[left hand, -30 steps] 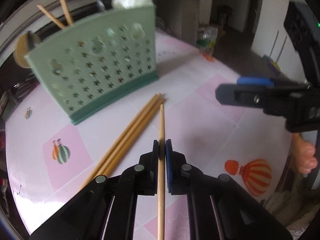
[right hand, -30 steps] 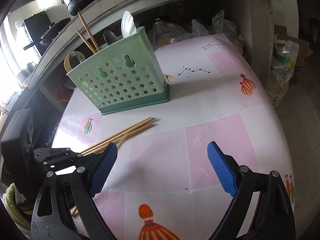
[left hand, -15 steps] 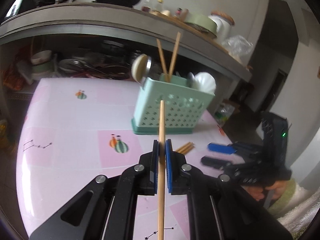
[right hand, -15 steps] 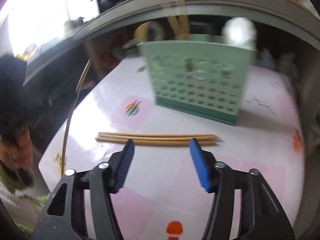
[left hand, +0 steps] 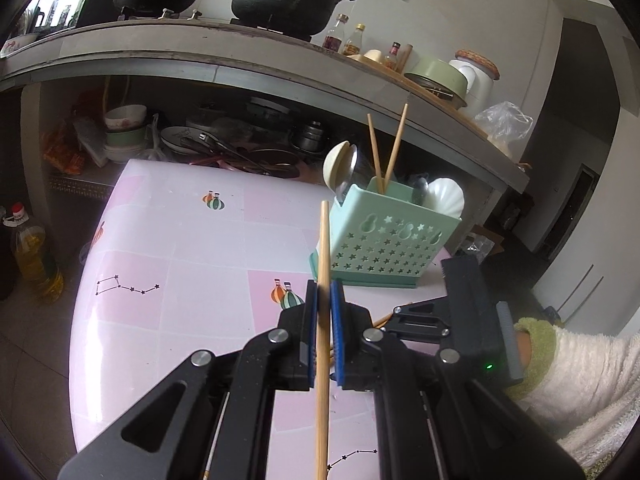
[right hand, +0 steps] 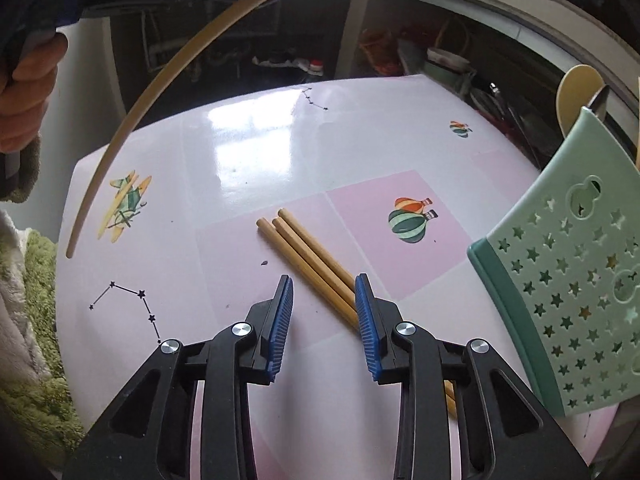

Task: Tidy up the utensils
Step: 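Lift the chopstick with the left tool while the right tool grasps a chopstick from the pile, then carry both held chopsticks above the green holder with both tools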

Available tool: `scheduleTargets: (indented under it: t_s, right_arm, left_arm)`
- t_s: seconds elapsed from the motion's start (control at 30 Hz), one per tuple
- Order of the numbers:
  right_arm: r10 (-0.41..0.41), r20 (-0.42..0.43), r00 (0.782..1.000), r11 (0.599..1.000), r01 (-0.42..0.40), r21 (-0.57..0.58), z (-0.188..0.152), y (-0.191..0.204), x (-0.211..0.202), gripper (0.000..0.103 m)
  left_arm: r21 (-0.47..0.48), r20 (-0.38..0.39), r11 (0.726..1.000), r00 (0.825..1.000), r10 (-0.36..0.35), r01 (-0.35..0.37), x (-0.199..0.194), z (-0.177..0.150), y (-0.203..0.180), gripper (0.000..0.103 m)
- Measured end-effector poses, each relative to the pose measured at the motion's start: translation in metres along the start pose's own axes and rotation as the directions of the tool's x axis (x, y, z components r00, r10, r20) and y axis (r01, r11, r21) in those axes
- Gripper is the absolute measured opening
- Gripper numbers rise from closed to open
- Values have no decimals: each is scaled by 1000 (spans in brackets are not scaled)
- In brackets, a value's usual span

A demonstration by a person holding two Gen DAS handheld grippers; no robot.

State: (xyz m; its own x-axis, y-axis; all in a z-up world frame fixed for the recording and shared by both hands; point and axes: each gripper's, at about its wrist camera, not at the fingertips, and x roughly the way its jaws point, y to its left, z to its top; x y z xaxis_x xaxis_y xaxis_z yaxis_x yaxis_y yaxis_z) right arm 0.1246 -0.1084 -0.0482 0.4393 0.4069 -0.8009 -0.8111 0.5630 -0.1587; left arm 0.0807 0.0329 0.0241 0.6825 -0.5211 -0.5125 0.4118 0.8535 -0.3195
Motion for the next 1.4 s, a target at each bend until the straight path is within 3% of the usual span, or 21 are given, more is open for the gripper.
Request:
scheduleTargets:
  t_s: [0.33,0.73,0.93,1.17,1.4]
  right_arm:
    - [43,-43,998,999,-43,6,-10,-6,-6,25]
    - [62,-57,996,990,-69,-126,7,18,4,22]
    - [131,-62,989,991,-130,13,12,0,13,9]
    - [38,-49,998,991,-31,132,9,-18,8,4]
    - [-37,91,995,926,0,377,-8,-49,-41,4]
  left_arm:
    - [-27,-7,1000,1000,4,-4,3,-1,9,6]
    - [-38,-2,999,1000,13,-13,4,-2,15,6]
    - [-50,10,999,1000,22,-22,0,-1,19,6]
    - [-68,40,998,999,4,-2,-4,1,22,6]
    - [-50,75,999,997,-18,21,-9,12,15,6]
